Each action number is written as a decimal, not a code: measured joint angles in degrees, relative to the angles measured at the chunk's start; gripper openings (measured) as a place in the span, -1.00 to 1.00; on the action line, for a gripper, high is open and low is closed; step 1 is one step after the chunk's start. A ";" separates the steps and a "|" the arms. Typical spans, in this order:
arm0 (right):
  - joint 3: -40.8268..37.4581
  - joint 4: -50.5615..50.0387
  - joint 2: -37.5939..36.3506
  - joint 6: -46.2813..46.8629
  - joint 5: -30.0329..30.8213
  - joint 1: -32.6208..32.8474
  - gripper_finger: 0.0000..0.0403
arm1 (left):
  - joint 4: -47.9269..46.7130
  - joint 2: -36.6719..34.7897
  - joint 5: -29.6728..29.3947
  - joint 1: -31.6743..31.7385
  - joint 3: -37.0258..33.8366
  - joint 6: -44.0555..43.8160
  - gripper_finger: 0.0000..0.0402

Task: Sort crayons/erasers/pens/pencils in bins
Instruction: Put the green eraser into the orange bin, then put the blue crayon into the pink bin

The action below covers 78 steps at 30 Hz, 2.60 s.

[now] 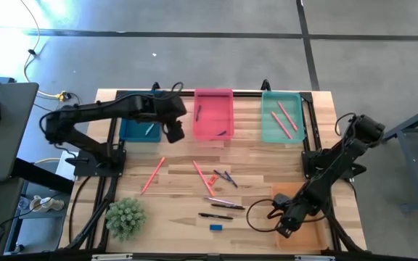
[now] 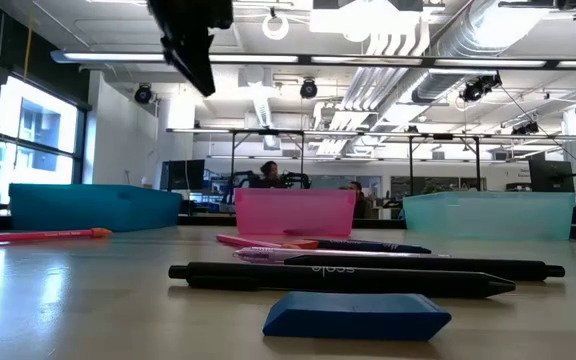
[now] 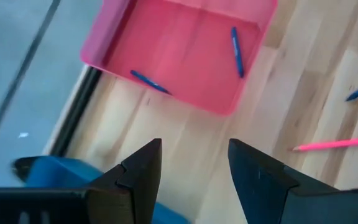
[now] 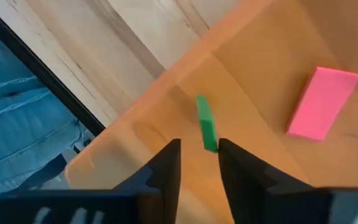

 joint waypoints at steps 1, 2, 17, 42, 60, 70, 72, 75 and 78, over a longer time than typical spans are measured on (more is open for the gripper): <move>0.00 -0.66 -0.52 0.67 0.00 0.00 -0.46 | 1.62 -1.05 0.97 0.12 -1.82 -0.90 -0.14; 0.00 -1.35 -1.22 1.61 0.00 0.00 -0.44 | 3.02 -2.01 1.40 0.26 -3.51 -1.68 -0.14; 0.00 -8.21 -14.96 12.04 15.98 -2.89 -0.38 | 6.97 -5.16 3.60 0.38 -14.14 -3.58 -0.14; 3.07 14.33 -15.69 -30.22 28.92 -30.38 -0.38 | -2.50 -5.15 8.59 5.83 -14.16 5.27 -0.14; 26.35 -20.61 6.26 -37.02 24.35 -35.79 -0.38 | -3.98 -5.14 6.46 11.23 -14.14 7.01 -0.14; 28.27 -19.92 15.93 -33.13 20.10 -35.78 -0.38 | -3.92 -5.14 6.34 13.71 -14.14 8.50 -0.14; 28.26 -18.95 17.31 -32.00 19.25 -35.78 -0.38 | -3.90 -5.14 6.34 14.12 -14.14 8.50 -0.14; 28.24 -17.96 19.26 -30.76 17.89 -35.78 -0.38 | -3.90 -5.14 6.32 14.40 -14.14 8.50 -0.14; 28.24 -16.95 20.73 -30.51 17.14 -35.78 -0.38 | -3.88 -5.14 6.34 14.40 -14.14 8.50 -0.14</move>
